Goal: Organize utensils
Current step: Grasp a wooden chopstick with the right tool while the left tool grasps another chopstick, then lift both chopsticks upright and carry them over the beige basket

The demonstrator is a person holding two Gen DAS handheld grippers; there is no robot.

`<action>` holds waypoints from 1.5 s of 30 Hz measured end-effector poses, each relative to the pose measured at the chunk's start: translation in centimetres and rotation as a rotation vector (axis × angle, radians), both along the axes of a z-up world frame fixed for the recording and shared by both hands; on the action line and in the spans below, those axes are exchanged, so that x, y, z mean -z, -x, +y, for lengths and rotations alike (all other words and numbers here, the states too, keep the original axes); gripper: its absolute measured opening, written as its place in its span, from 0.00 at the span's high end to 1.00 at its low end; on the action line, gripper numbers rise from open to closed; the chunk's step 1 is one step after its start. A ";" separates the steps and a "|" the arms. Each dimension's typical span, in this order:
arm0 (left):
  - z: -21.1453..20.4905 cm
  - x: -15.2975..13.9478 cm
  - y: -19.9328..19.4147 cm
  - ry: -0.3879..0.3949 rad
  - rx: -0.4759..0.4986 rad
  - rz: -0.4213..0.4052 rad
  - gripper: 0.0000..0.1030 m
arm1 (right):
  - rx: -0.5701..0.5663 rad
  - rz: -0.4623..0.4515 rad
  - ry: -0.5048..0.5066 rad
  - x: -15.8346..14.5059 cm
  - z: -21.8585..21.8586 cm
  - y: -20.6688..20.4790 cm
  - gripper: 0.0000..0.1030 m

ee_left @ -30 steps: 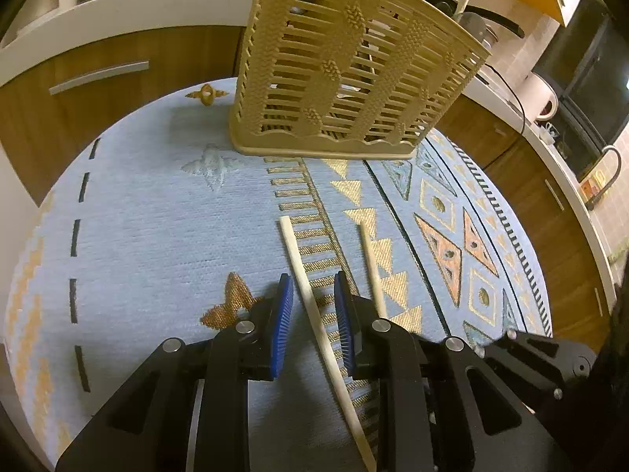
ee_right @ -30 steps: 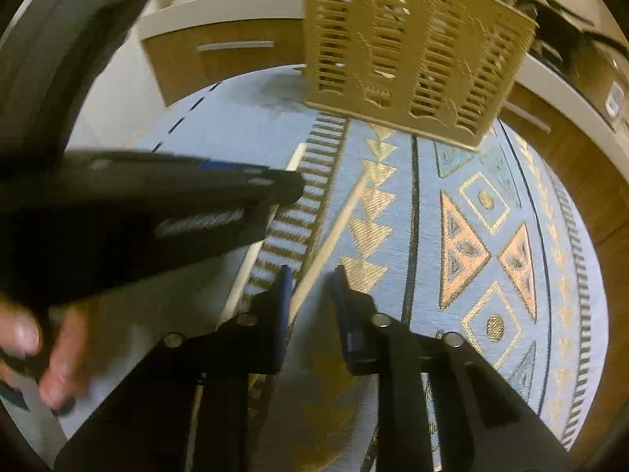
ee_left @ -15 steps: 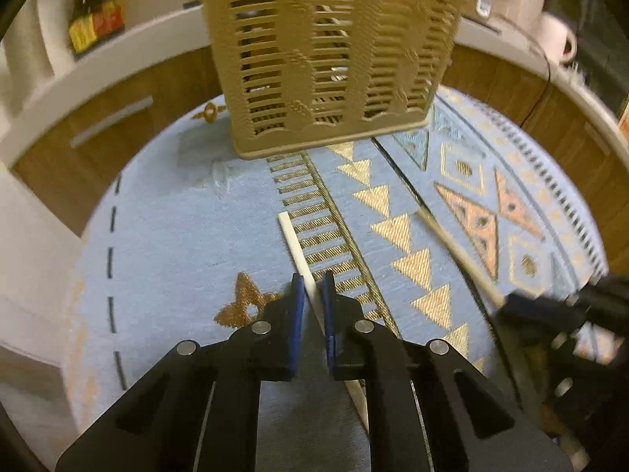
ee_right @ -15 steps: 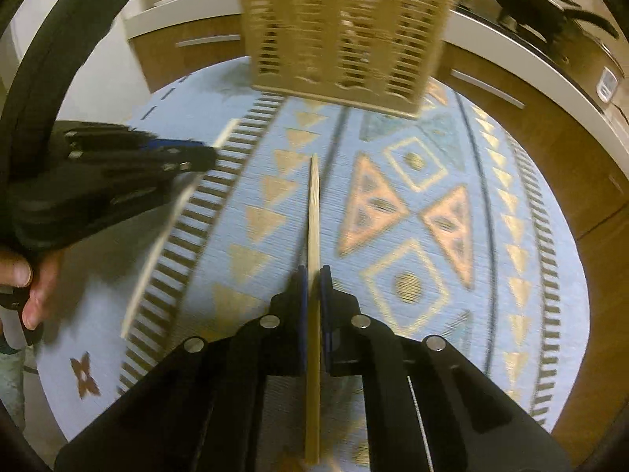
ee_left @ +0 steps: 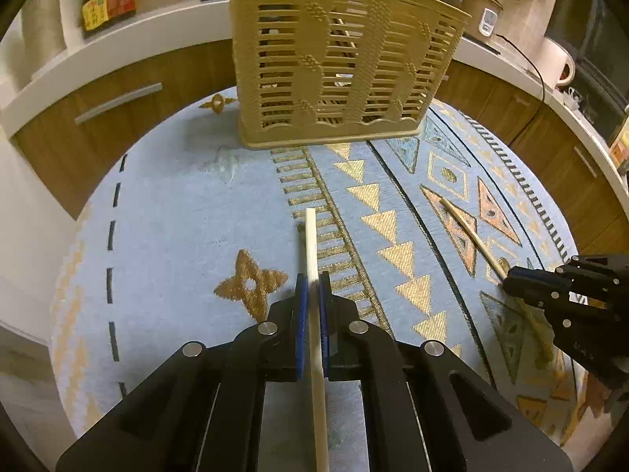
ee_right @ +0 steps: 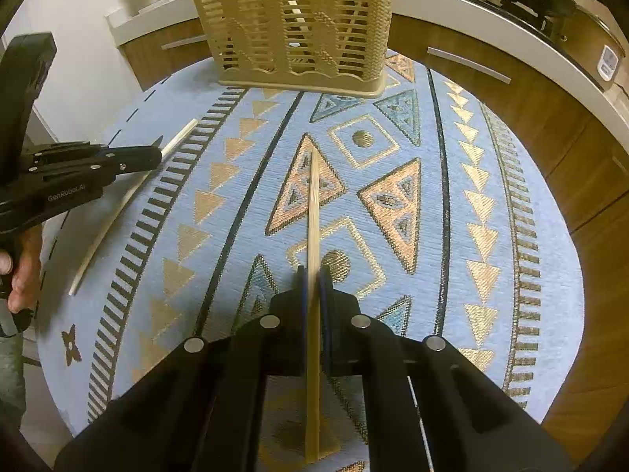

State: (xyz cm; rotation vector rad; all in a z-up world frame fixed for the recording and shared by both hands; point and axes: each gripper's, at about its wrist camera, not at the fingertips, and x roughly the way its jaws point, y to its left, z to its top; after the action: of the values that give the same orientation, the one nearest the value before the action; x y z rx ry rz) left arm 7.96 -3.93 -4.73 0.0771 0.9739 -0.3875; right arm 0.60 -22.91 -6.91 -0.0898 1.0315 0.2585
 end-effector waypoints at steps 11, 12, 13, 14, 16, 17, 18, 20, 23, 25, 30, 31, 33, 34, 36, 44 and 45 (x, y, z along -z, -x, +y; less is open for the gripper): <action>0.1 -1.1 -0.1 0.096 0.037 0.004 0.97 | 0.009 0.109 -0.197 -1.5 -1.6 -2.7 0.81; 0.1 -1.2 -0.1 0.106 0.043 0.006 0.97 | 0.007 0.113 -0.195 -1.7 -1.5 -3.1 0.75; 0.1 -1.2 -0.1 0.112 0.046 0.008 0.97 | 0.003 0.122 -0.191 -1.7 -1.3 -3.5 0.69; 0.0 -1.3 -0.1 0.117 0.049 0.009 0.97 | 0.001 0.132 -0.189 -1.7 -1.1 -4.0 0.66; 0.1 -1.4 -0.2 0.124 0.052 0.010 0.97 | -0.001 0.152 -0.180 -1.7 -0.6 -5.1 0.59; 0.1 -1.4 -0.2 0.127 0.053 0.010 0.97 | -0.007 0.159 -0.160 -1.8 -0.1 -5.6 0.59; 0.1 -1.5 -0.2 0.129 0.054 0.012 0.97 | -0.006 0.165 -0.131 -1.7 0.2 -6.0 0.59; 0.2 -1.5 -0.3 0.133 0.056 0.013 0.97 | -0.012 0.205 -0.068 -1.3 1.1 -6.7 0.61; 0.4 -1.6 -0.5 0.138 0.055 0.010 0.97 | -0.037 0.224 -0.018 -1.0 1.7 -6.9 0.71; 0.5 -1.5 -0.6 0.141 0.054 0.009 0.97 | -0.041 0.223 0.027 -1.0 2.2 -7.0 0.89; 0.6 -2.0 -0.5 0.164 0.052 -0.013 0.97 | -0.051 0.246 0.031 -1.1 2.3 -7.2 0.96; 0.6 -2.5 -0.3 0.177 0.053 -0.029 0.97 | -0.053 0.243 0.016 -1.2 2.3 -7.3 0.96; 0.9 -3.2 0.0 0.192 0.054 -0.053 0.97 | -0.060 0.221 -0.016 -1.9 2.3 -7.2 0.96; 1.0 -3.8 0.1 0.202 0.051 -0.073 0.97 | -0.064 0.205 -0.035 -2.5 2.1 -7.1 0.96; 1.2 -5.1 0.4 0.223 0.049 -0.108 0.97 | -0.072 0.157 -0.076 -4.3 1.6 -6.7 0.96; 1.9 -13.0 1.2 0.319 0.039 -0.342 0.97 | -0.123 -0.134 -0.188 -13.4 0.7 -5.8 0.96; 1.8 -13.9 1.1 0.326 0.038 -0.370 0.97 | -0.125 -0.189 -0.187 -15.0 0.4 -5.8 0.96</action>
State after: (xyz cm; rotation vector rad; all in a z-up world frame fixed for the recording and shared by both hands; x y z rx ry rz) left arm 6.86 -2.13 9.21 -0.1252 0.5367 -0.5411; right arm 6.39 -22.53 8.10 -0.0090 0.8108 0.4504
